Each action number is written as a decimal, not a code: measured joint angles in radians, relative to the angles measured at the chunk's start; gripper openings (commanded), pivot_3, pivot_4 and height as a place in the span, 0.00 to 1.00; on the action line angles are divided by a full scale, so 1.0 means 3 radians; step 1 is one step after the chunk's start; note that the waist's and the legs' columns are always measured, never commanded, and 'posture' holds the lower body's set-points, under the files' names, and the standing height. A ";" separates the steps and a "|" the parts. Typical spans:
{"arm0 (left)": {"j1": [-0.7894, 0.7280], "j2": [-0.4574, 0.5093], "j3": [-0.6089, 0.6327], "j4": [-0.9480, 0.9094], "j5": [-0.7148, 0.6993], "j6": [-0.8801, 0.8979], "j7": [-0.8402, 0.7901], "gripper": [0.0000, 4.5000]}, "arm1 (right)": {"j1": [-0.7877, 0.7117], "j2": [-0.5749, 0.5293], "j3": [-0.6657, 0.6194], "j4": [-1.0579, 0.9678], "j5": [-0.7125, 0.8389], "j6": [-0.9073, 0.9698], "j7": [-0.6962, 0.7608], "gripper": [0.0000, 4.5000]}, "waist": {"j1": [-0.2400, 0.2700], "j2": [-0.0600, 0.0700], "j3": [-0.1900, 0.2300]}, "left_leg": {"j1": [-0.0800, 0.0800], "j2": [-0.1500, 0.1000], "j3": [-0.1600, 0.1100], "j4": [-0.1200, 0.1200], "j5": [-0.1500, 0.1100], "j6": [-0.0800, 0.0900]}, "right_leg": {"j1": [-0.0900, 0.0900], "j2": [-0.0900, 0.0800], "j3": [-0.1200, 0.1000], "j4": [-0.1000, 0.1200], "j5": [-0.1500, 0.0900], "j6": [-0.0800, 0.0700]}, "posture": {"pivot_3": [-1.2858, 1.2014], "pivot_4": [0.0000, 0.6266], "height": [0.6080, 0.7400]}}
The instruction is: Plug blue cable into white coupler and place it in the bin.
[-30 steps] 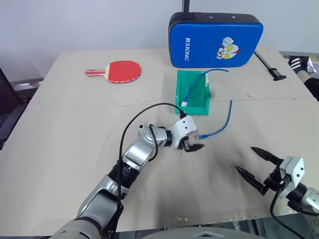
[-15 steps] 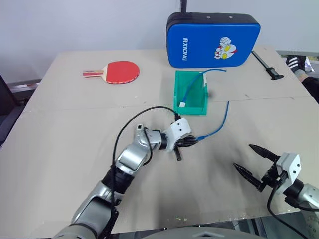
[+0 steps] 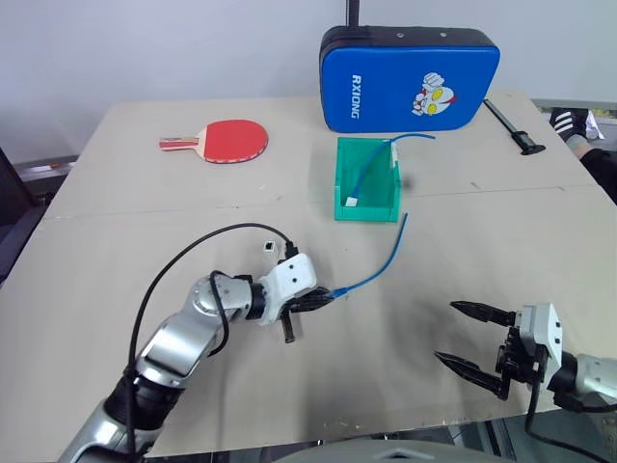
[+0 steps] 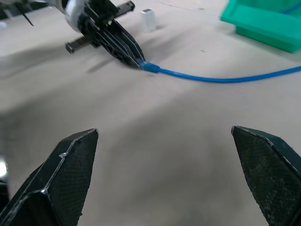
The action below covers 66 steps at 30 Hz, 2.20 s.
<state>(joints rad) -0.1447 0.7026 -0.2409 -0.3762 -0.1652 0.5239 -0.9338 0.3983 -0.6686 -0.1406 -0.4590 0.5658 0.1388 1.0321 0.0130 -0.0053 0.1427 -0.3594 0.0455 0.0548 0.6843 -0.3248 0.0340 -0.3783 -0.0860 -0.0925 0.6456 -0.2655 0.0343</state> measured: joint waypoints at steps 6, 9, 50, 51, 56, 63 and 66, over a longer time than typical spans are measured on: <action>0.0096 0.0030 0.0053 0.0079 -0.0051 -0.0232 -0.0008 0.11 | -0.0184 -0.0048 0.0076 -0.0033 0.0046 0.0169 0.0024 1.00 | 0.0009 0.0000 -0.0001 | -0.0002 -0.0006 -0.0007 0.0000 0.0000 0.0000 | 0.0000 -0.0001 -0.0005 0.0000 0.0000 0.0000 | 0.52 0.24 1.00; 0.0069 0.0008 0.0011 0.0175 -0.0048 -0.0350 -0.0033 0.42 | -0.0292 -0.0047 0.0100 -0.0034 0.0031 0.0193 0.0000 1.00 | 0.0009 0.0001 -0.0001 | -0.0002 -0.0014 -0.0012 0.0000 0.0000 0.0001 | 0.0002 -0.0001 -0.0004 0.0000 0.0000 0.0000 | 0.52 0.24 1.00; -0.0110 0.0016 -0.0006 0.0008 0.0146 -0.0026 0.0237 0.01 | -0.0560 0.0034 0.0369 0.0150 -0.0218 0.0144 -0.0156 1.00 | 0.0013 -0.0002 0.0003 | -0.0009 -0.0022 -0.0023 0.0001 0.0007 -0.0011 | 0.0002 -0.0001 0.0000 -0.0001 0.0000 0.0001 | 0.52 0.24 1.00; -0.0090 -0.0037 -0.0005 0.0008 0.0092 -0.0026 0.0209 0.01 | -0.0560 0.0036 0.0369 0.0150 -0.0216 0.0174 -0.0177 1.00 | 0.0014 -0.0002 0.0003 | -0.0010 -0.0022 -0.0022 0.0002 0.0007 -0.0012 | 0.0002 -0.0002 0.0001 -0.0002 0.0000 0.0001 | 0.52 0.24 1.00; -0.0028 -0.0589 0.0293 -0.0058 -0.0668 0.0230 0.0206 0.01 | -0.0524 0.0045 0.0356 0.0045 0.0129 0.0568 -0.0233 1.00 | 0.0012 -0.0005 0.0006 | -0.0011 -0.0020 -0.0027 0.0003 0.0008 -0.0012 | 0.0002 -0.0004 -0.0001 0.0001 0.0000 0.0001 | 0.52 0.24 1.00; -0.0009 -0.0743 0.0530 -0.0367 -0.1595 0.0735 0.0164 0.01 | -0.0623 0.0159 0.0356 -0.0321 0.0947 0.1432 -0.0648 1.00 | 0.0002 -0.0008 0.0008 | -0.0009 -0.0020 -0.0032 0.0003 0.0006 -0.0010 | 0.0003 -0.0002 -0.0002 0.0006 0.0001 0.0000 | 0.52 0.24 1.00; -0.0012 -0.0743 0.0546 -0.0439 -0.1875 0.0870 0.0140 0.01 | -0.0845 0.0379 0.0380 -0.0397 0.1316 0.1662 -0.0926 1.00 | 0.0005 -0.0008 0.0008 | -0.0008 -0.0021 -0.0032 0.0004 0.0006 -0.0010 | 0.0003 -0.0002 -0.0001 0.0006 0.0001 0.0000 | 0.52 0.24 1.00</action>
<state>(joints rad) -0.1482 0.4798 -0.0770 -0.5078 -0.7277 0.7848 -0.8917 0.1449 -0.5550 -0.0266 -0.5782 0.9607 0.6373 0.7544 0.0144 -0.0078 0.1451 -0.3619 0.0391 0.0451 0.6856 -0.3229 0.0309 -0.3774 -0.0867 -0.0928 0.6475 -0.2653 0.0342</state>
